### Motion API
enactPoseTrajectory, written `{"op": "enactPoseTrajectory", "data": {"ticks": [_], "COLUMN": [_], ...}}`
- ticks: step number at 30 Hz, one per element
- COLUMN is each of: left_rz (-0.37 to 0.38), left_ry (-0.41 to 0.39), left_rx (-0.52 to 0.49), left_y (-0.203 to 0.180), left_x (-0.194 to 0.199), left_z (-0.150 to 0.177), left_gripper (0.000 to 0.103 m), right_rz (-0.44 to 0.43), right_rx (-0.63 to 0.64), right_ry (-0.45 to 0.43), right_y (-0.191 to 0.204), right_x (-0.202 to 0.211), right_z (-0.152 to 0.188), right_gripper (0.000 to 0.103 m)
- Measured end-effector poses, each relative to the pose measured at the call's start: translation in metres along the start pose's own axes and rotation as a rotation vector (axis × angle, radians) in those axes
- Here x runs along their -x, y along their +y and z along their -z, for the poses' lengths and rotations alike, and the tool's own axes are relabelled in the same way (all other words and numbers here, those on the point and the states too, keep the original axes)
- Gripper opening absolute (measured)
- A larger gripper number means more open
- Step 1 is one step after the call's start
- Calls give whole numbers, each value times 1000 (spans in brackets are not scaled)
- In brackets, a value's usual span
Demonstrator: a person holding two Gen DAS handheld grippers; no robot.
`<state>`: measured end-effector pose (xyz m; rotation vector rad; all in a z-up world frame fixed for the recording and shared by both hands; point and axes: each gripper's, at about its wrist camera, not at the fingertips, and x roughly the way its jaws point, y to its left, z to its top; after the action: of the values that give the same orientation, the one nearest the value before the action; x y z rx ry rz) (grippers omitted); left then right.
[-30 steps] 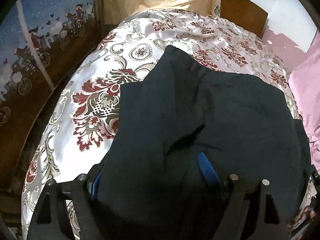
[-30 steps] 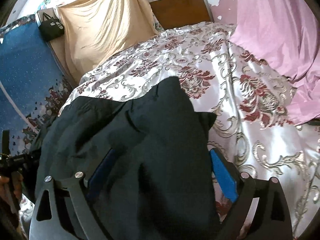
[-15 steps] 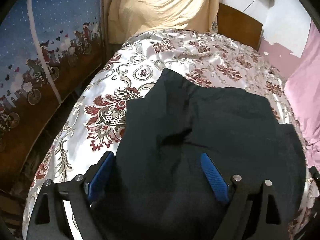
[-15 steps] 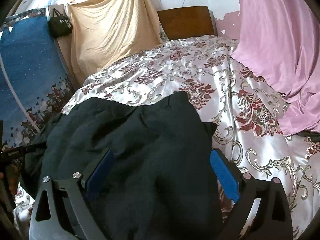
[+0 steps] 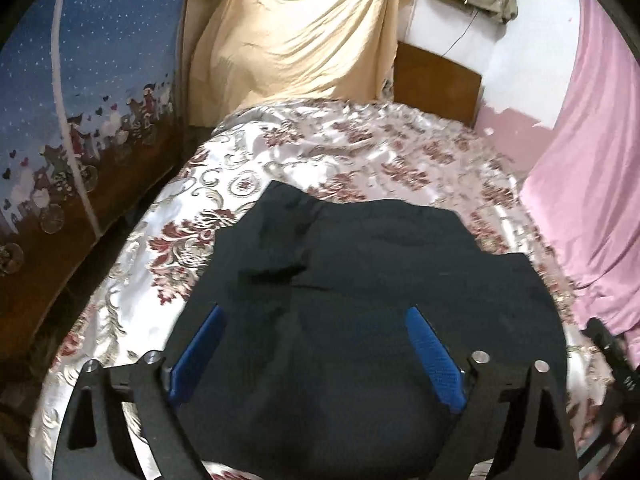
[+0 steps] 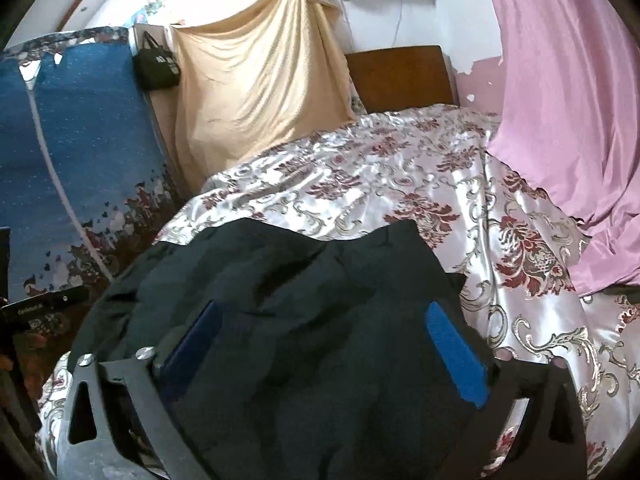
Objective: Fold large clothes
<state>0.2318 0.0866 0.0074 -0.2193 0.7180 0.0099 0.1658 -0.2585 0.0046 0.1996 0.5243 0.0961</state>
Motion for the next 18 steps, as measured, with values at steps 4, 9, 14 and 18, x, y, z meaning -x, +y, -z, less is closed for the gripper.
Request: {"op": "enactPoseTrajectory", "data": {"ticks": [4, 9, 14, 18], "left_rz": [16, 4, -9, -6], "left_ry": [-33, -76, -112, -148], "left_rx": [-19, -96, -157, -180], "left_y": [-11, -27, -38, -43], "left_x": [9, 21, 35, 49], "left_z": [7, 16, 25, 34], "left_gripper": [101, 103, 103, 103], "right_rz": [-18, -8, -12, -8], "right_rx": [7, 46, 48, 60], "right_ry": [-5, -15, -30, -44], "right_y": [8, 20, 28, 36], "right_x": [11, 26, 40, 53], "right_z": [4, 8, 10, 14], "right_gripper": [102, 102, 102, 102]}}
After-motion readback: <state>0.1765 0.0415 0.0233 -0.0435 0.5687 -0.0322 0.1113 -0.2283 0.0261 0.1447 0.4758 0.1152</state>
